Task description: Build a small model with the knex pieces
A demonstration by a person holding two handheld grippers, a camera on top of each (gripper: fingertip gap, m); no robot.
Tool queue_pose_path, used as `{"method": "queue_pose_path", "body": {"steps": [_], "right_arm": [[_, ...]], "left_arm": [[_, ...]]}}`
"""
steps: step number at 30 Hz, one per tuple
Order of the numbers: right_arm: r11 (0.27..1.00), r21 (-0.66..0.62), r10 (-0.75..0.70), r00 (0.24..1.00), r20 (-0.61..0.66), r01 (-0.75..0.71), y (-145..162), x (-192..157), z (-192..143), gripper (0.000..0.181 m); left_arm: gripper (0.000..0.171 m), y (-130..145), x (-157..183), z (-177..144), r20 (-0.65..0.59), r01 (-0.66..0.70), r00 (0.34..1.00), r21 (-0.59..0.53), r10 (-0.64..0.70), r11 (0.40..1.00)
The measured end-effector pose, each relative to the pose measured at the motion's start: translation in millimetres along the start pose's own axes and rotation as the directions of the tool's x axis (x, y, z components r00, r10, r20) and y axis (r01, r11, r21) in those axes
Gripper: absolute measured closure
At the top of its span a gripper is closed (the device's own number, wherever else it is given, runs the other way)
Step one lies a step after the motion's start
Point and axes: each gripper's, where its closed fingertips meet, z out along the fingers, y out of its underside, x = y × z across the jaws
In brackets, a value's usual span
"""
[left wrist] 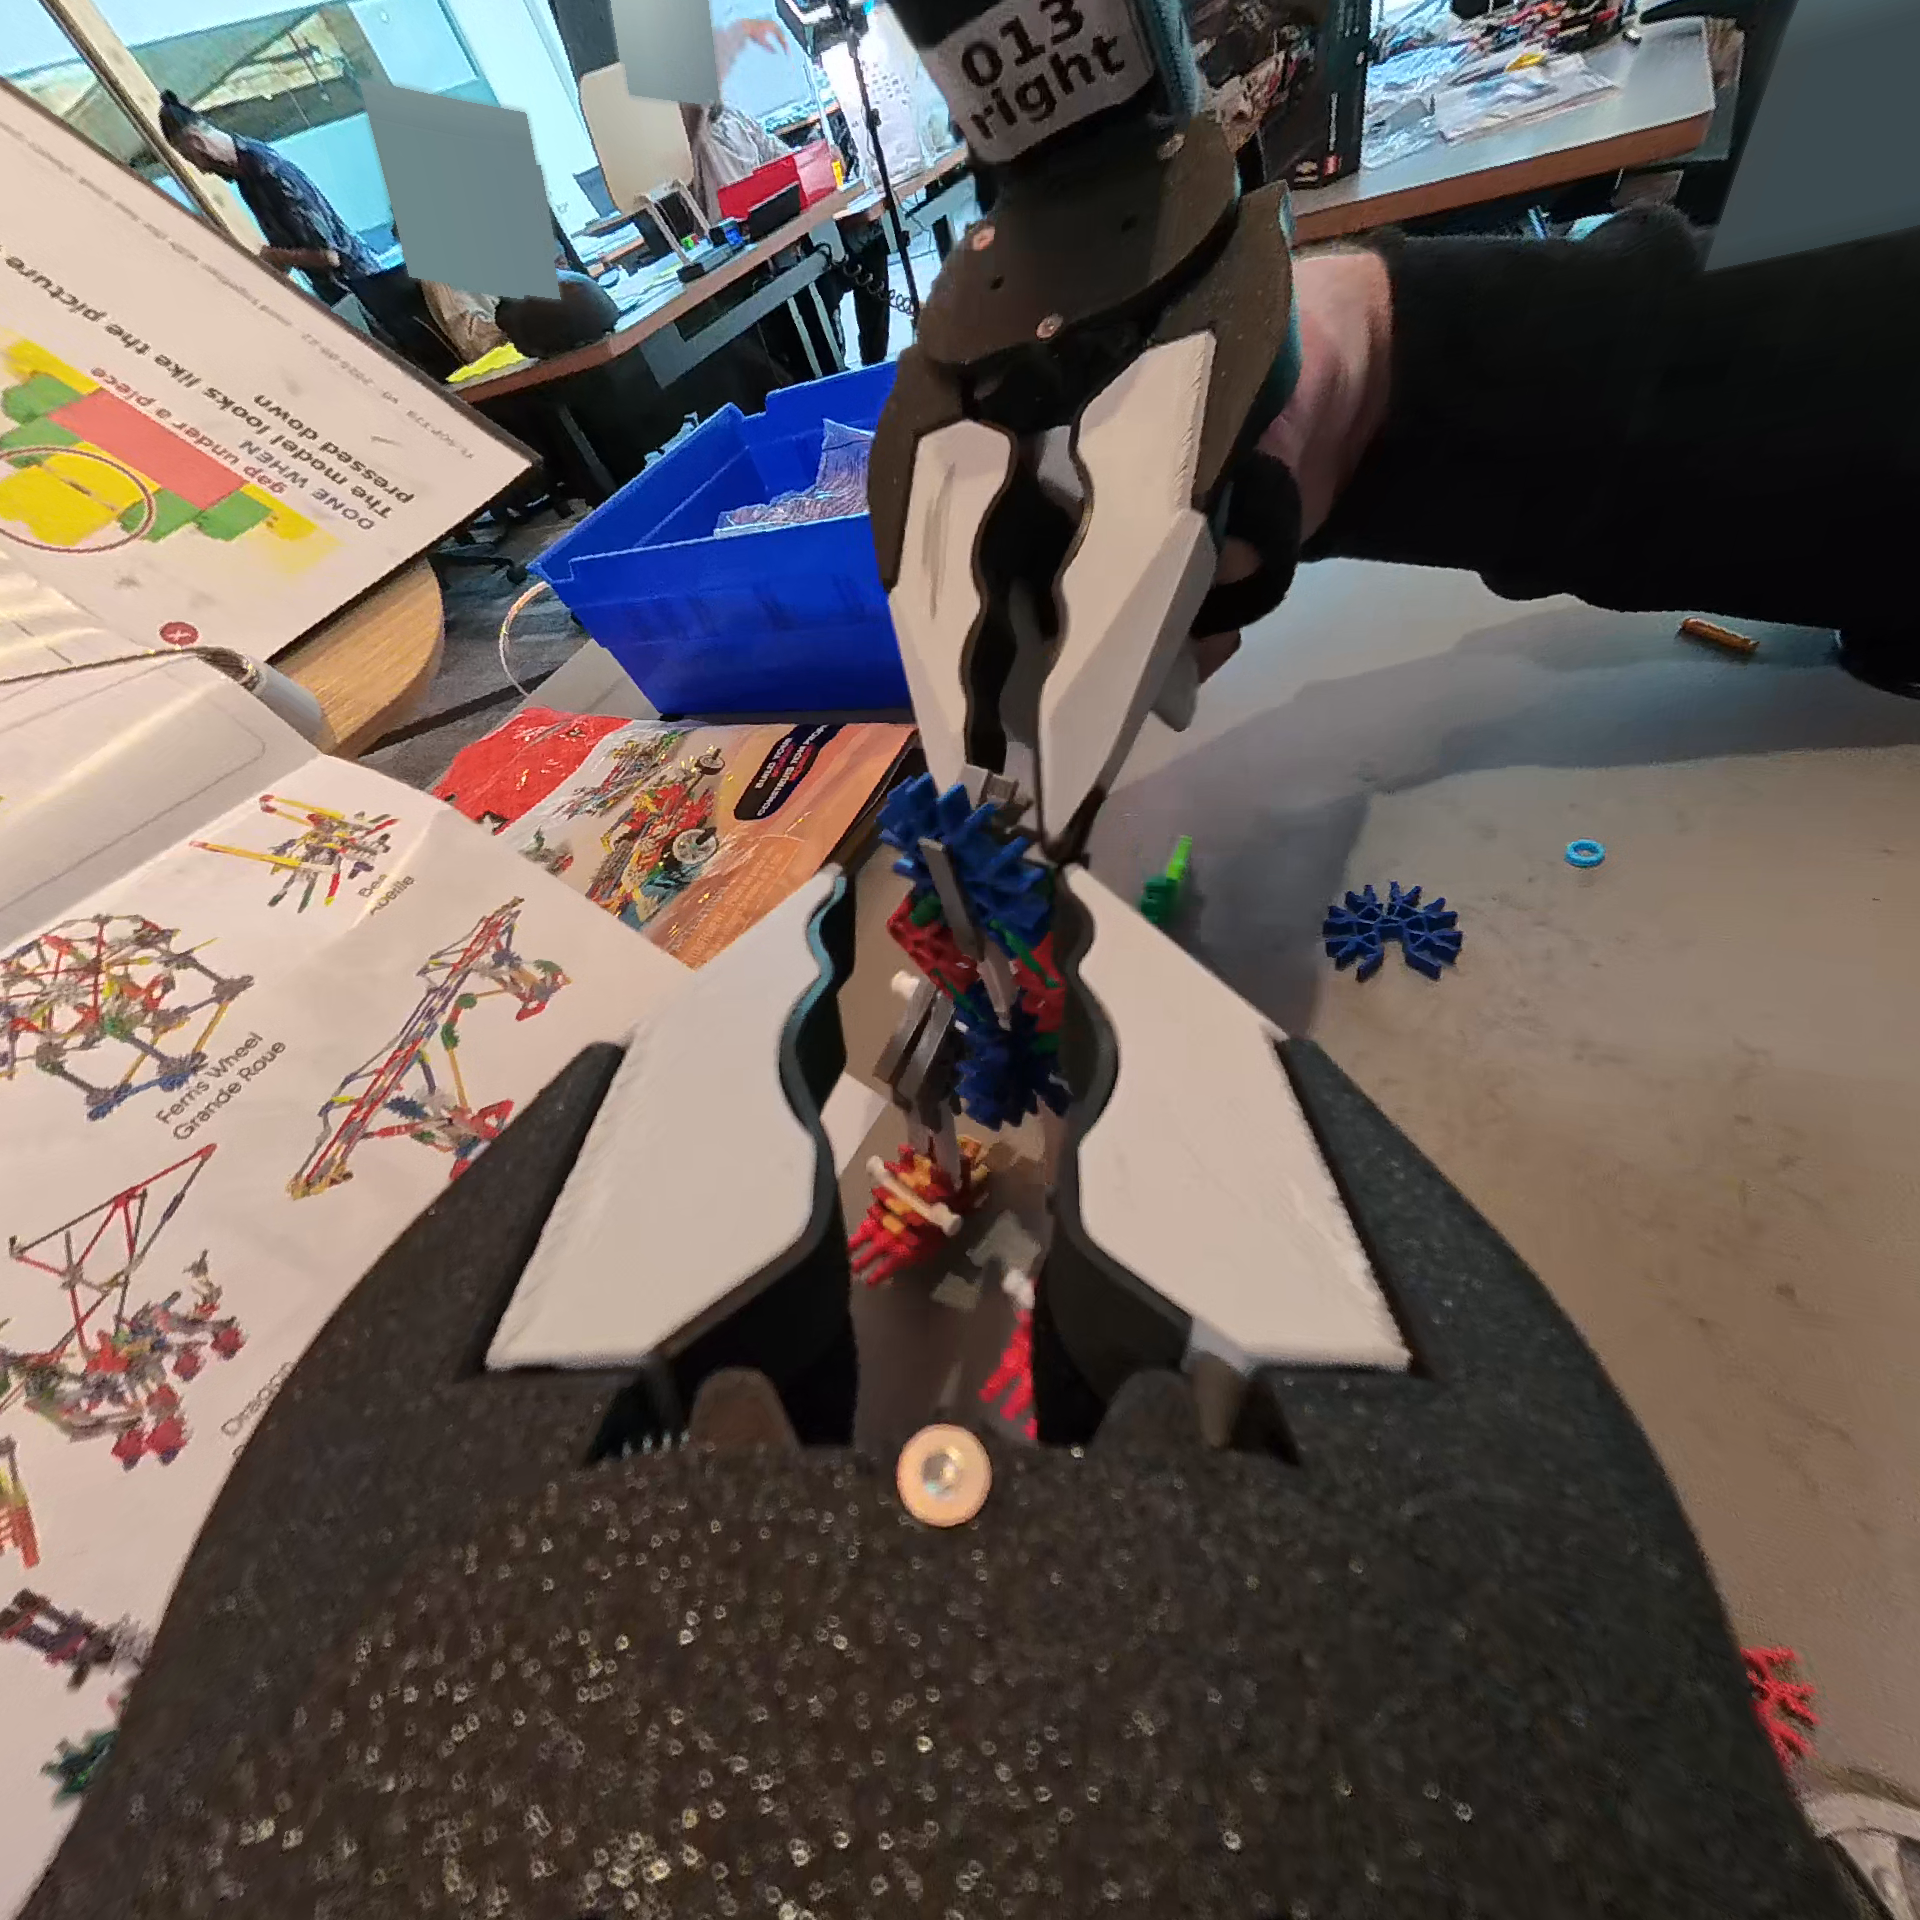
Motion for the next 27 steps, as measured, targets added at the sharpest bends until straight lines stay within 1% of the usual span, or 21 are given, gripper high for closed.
{"method": "queue_pose_path", "body": {"steps": [1,5,7,9,14,16,20,24,27], "right_arm": [[1.0,0.012,0.018,1.0,0.014,-0.018,0,0,-1,0.166],[0.997,0.046,0.062,0.997,0.055,-0.065,-1,0,-1,0.168],[0.997,0.055,0.057,0.997,0.059,-0.06,0,-1,-2,0.168],[0.997,0.057,0.055,0.996,0.067,-0.059,0,-2,-2,0.164],[0.998,0.056,0.013,0.999,0.049,-0.015,1,-3,-2,0.162],[0.998,0.056,0.0,0.999,0.047,-0.002,1,-4,-2,0.159],[0.998,0.054,-0.018,0.999,0.042,0.015,3,-6,0,0.157],[0.999,0.006,-0.032,0.999,0.03,0.031,14,-3,7,0.152],[0.999,0.036,-0.017,0.999,0.047,0.015,8,-5,5,0.152]], "left_arm": [[0.141,0,-2,-1,0.012,0.0,1.0,-0.001,0.0,1.0],[0.146,1,-2,-1,0.024,-0.015,1.0,-0.009,0.015,1.0],[0.146,1,-2,0,0.026,-0.023,0.999,-0.012,0.023,1.0],[0.148,1,-1,0,0.029,-0.038,0.999,-0.016,0.039,0.999],[0.152,2,1,0,0.028,-0.061,0.998,-0.019,0.062,0.998],[0.155,2,2,0,0.032,-0.075,0.997,-0.023,0.076,0.997],[0.155,2,3,2,0.044,-0.097,0.994,-0.032,0.098,0.995],[0.155,17,3,7,0.057,-0.117,0.991,-0.095,0.123,0.989],[0.155,12,2,4,0.053,-0.089,0.994,-0.058,0.093,0.994]]}}
